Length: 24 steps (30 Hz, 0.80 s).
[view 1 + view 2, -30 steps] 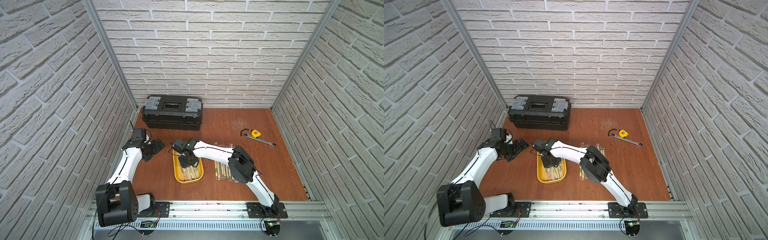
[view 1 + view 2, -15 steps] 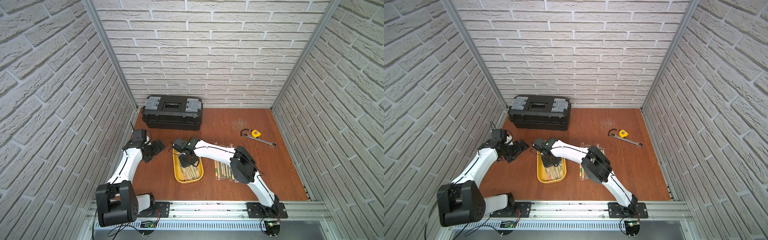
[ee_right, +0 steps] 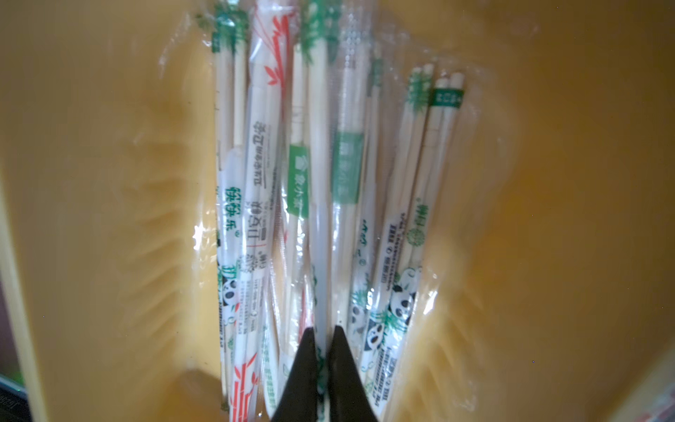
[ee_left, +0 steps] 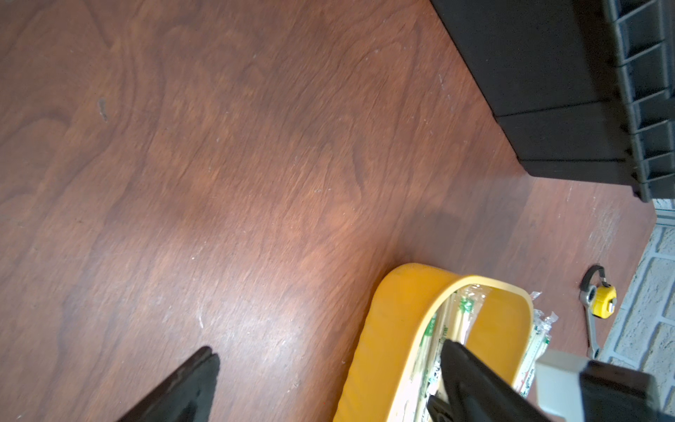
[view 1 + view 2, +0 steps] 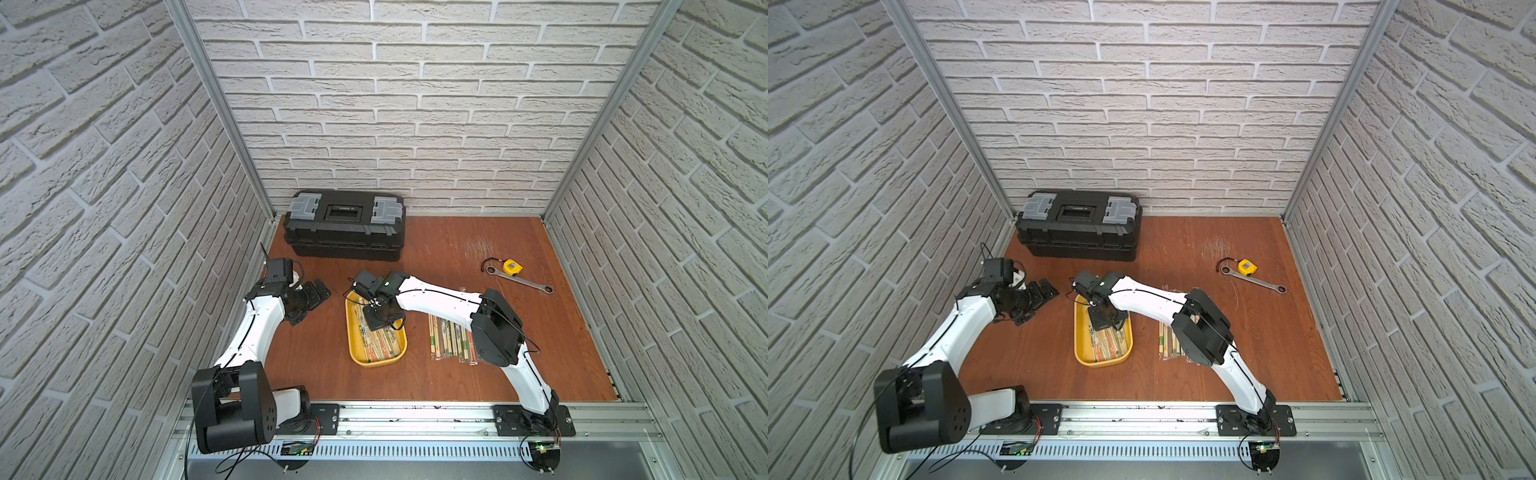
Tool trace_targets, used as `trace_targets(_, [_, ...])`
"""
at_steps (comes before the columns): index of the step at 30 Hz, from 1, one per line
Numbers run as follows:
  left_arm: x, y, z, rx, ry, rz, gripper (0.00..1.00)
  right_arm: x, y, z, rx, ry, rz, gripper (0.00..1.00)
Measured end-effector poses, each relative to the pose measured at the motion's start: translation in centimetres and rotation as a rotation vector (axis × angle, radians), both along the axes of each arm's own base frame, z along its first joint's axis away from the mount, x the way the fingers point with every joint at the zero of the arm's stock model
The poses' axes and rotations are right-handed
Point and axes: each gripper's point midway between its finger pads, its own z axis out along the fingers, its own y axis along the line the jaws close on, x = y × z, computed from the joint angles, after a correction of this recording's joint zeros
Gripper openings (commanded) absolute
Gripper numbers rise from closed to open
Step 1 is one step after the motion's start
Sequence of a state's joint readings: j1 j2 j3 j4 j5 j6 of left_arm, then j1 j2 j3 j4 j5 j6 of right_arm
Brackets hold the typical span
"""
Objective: Take the paired disposable chopsticks out of the storage box
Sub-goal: Pick up the paired disposable chopsticks from the storage box, then place the paired disposable chopsticks at the center of the board.
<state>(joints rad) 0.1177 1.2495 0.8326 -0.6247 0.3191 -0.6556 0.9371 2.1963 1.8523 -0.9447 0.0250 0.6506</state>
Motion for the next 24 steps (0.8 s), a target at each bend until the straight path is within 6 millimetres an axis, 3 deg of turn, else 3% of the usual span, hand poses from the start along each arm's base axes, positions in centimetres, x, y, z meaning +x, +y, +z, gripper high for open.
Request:
trace_targets(6, [0.1, -0.1, 0.0, -0.004, -0.003, -0.002, 0.98, 1.3, -2.5, 4.7, 0.080, -0.074, -0.080, 0.04])
trace_targets(10, [0.1, -0.1, 0.1, -0.004, -0.004, -0.004, 0.98, 2.4, -5.6, 8.4, 0.133, -0.152, -0.164, 0.04])
trace_targets(12, [0.0, -0.4, 0.0, -0.004, -0.003, -0.011, 0.98, 2.7, -7.2, 8.9, 0.138, -0.174, -0.208, 0.04])
trace_targets(14, [0.0, -0.6, 0.0, -0.003, -0.002, -0.020, 0.98, 3.0, -8.8, 8.4, 0.121, -0.178, -0.246, 0.04])
trace_targets(17, [0.0, -1.2, 0.0, -0.003, -0.001, -0.036, 0.98, 2.9, -10.7, 5.9, 0.067, -0.154, -0.295, 0.04])
trace_targets(24, [-0.2, -2.2, 0.1, 0.001, 0.002, -0.063, 0.98, 1.1, -12.5, 0.3, -0.031, -0.075, -0.337, 0.05])
